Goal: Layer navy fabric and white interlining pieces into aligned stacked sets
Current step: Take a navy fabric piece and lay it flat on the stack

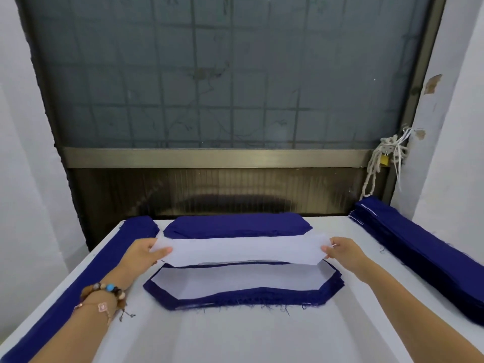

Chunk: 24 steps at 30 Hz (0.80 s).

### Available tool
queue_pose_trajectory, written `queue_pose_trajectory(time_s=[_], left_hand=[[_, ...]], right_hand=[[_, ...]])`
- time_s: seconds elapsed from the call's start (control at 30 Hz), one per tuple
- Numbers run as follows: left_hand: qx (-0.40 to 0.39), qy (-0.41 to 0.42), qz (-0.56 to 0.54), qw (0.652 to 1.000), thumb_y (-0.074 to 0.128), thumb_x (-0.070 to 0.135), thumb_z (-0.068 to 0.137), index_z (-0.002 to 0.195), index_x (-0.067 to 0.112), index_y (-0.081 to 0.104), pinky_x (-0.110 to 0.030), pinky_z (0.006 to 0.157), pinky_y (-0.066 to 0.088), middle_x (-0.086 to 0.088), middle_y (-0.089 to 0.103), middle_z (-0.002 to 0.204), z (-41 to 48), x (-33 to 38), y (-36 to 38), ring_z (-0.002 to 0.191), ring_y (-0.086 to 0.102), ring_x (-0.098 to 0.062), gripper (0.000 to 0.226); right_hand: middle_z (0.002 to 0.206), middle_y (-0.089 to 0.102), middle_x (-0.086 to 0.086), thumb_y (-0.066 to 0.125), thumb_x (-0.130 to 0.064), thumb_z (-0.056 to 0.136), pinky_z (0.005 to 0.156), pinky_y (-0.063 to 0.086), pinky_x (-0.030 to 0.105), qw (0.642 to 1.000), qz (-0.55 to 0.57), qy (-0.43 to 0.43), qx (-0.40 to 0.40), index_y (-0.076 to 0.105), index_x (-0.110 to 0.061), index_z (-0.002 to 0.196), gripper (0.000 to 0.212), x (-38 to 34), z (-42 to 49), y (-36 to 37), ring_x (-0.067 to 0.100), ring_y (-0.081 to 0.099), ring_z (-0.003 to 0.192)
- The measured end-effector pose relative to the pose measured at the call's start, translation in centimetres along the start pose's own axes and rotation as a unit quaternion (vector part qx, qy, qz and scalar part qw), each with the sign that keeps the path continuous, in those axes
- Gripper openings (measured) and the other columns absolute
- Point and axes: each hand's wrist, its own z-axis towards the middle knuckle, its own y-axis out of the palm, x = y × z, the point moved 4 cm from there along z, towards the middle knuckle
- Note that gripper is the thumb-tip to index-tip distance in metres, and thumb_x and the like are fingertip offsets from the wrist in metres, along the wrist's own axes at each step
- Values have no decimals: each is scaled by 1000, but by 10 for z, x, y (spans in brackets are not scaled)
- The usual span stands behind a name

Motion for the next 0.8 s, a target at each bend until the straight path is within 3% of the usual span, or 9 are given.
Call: queue_pose_trajectory(time_s=[0.03, 0.1, 0.17, 0.23, 0.33, 0.4, 0.57, 0.67, 0.8], left_hand=[[-5, -10, 12, 1000, 69, 36, 87, 113, 5, 64, -33, 85, 51, -10, 62, 108, -4, -6, 2, 100, 60, -26, 41], [-20, -18, 20, 999, 71, 36, 86, 110, 5, 66, -38, 93, 49, -11, 64, 110, -13, -14, 9, 104, 60, -27, 40], [-22, -18, 27, 999, 72, 31, 85, 89, 19, 66, -26, 82, 48, 0, 63, 92, -23, -21, 16, 96, 58, -24, 14], [-7, 3, 31, 999, 71, 27, 87, 73, 32, 48, -13, 67, 36, 14, 47, 77, -30, -26, 23, 90, 48, -20, 27], [9, 18, 48, 999, 67, 28, 90, 95, 23, 58, -29, 84, 44, 7, 58, 96, -38, -25, 28, 102, 54, -24, 11], [-9, 20, 77, 997, 65, 31, 91, 111, 22, 56, -36, 93, 45, 2, 59, 109, -37, -26, 30, 108, 56, -23, 24], [2, 27, 121, 992, 64, 30, 91, 121, 29, 45, -28, 91, 42, 1, 48, 113, -35, -26, 30, 110, 49, -17, 35], [39, 52, 190, 980, 66, 28, 90, 118, 28, 49, -24, 85, 47, 2, 49, 112, -29, -18, 26, 101, 49, -12, 33], [66, 74, 250, 963, 64, 29, 90, 118, 31, 51, -24, 88, 47, 5, 51, 120, -15, 4, 26, 106, 46, -10, 30]], right_hand=[[105, 61, 8, 57, -26, 95, 85, 42, 32, 1000, -15, 3, -11, 52, -12, 102, 16, 5, -5, 1, 20, 54, 94], [92, 62, 11, 57, -25, 94, 76, 45, 34, 999, -21, 3, -27, 51, -12, 86, 16, 15, -15, 4, 21, 55, 84], [78, 66, 10, 59, -20, 93, 70, 42, 29, 999, -13, 0, -35, 48, -11, 73, 24, 23, -23, 8, 22, 57, 79], [71, 64, 3, 59, -18, 93, 76, 41, 27, 999, -3, 5, -37, 47, -15, 77, 21, 29, -28, 12, 22, 60, 83], [77, 65, 3, 61, -23, 92, 78, 41, 26, 1000, -11, -2, -21, 51, -12, 97, 16, 31, -29, 15, 21, 59, 84], [91, 62, 4, 64, -30, 89, 76, 43, 26, 999, -50, -1, -10, 52, -17, 108, 26, 30, -29, 17, 19, 57, 87], [90, 59, -1, 60, -35, 86, 72, 49, 27, 988, -151, -7, 3, 34, -30, 113, 38, 23, -31, 21, 14, 59, 81], [103, 54, -5, 56, -33, 88, 79, 46, 25, 974, -216, -60, 39, 40, -32, 114, 30, 13, -28, 23, 12, 54, 90], [107, 53, -4, 54, -30, 93, 81, 46, 20, 958, -258, -113, 61, 52, -29, 108, 16, -6, -18, 32, 9, 52, 91]])
